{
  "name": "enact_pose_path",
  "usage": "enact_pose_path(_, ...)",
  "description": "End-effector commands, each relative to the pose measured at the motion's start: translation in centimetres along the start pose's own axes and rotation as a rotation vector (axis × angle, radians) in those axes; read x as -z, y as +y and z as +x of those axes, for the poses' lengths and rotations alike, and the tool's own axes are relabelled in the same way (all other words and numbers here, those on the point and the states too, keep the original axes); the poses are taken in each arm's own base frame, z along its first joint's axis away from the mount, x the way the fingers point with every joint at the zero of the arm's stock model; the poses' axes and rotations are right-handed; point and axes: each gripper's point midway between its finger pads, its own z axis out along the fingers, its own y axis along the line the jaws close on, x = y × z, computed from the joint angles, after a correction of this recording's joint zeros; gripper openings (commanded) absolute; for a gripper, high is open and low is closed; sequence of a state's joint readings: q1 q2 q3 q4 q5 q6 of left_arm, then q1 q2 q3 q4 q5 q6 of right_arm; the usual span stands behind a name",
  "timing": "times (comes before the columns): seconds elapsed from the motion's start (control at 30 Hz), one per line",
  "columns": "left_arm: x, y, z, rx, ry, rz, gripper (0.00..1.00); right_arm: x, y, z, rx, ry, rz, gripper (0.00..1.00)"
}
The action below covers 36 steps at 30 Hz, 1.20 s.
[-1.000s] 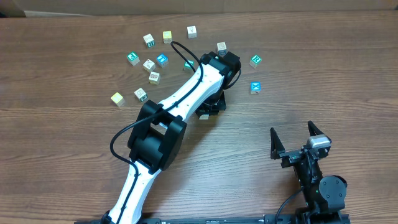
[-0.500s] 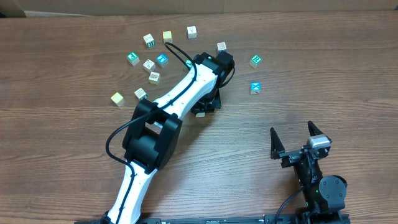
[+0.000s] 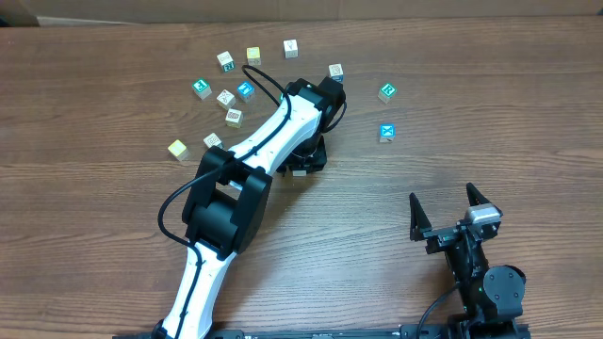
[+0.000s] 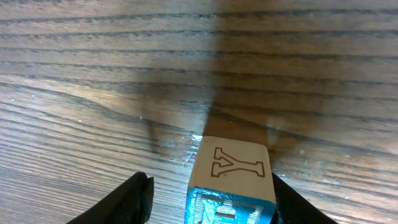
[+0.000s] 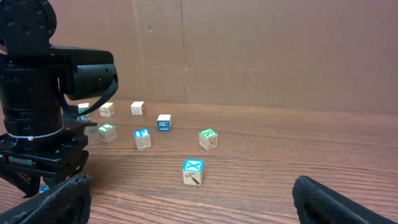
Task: Form a tower
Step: 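Lower the blue H block onto the table and open the left gripper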
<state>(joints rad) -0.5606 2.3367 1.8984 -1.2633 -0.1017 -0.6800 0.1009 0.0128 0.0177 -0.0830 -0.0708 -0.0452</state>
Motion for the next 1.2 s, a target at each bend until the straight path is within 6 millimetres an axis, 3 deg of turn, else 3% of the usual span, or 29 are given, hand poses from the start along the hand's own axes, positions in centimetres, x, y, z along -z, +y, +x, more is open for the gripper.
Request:
enact_pose_path(0.0, -0.64, 0.35, 0.02, -0.002, 0.008, -0.018, 0.46, -0.01, 0.06, 0.22, 0.001, -0.002, -0.001, 1.0)
enact_pose_path(0.2, -0.64, 0.28, 0.08, -0.002, 0.011, -0.015, 0.34, -0.01, 0.06, 0.22, 0.001, -0.002, -0.001, 1.0)
enact_pose_path(0.4, -0.64, 0.09, 0.01, -0.004, 0.005, -0.01, 0.3, -0.01, 0.06, 0.21, 0.001, -0.002, -0.001, 1.0)
enact_pose_path(0.67, -0.65, 0.04, 0.05, -0.004, 0.008, -0.008, 0.4, -0.01, 0.06, 0.22, 0.001, -0.002, -0.001, 1.0)
enact_pose_path(0.87, -0.65, 0.04, 0.03, -0.004, 0.007, -0.008, 0.63, -0.01, 0.06, 0.22, 0.001, -0.002, -0.001, 1.0)
enact_pose_path(1.17, -0.66, -0.03, -0.14, -0.005, 0.002, -0.003, 0.8, -0.01, 0.06, 0.22, 0.001, -0.002, -0.001, 1.0)
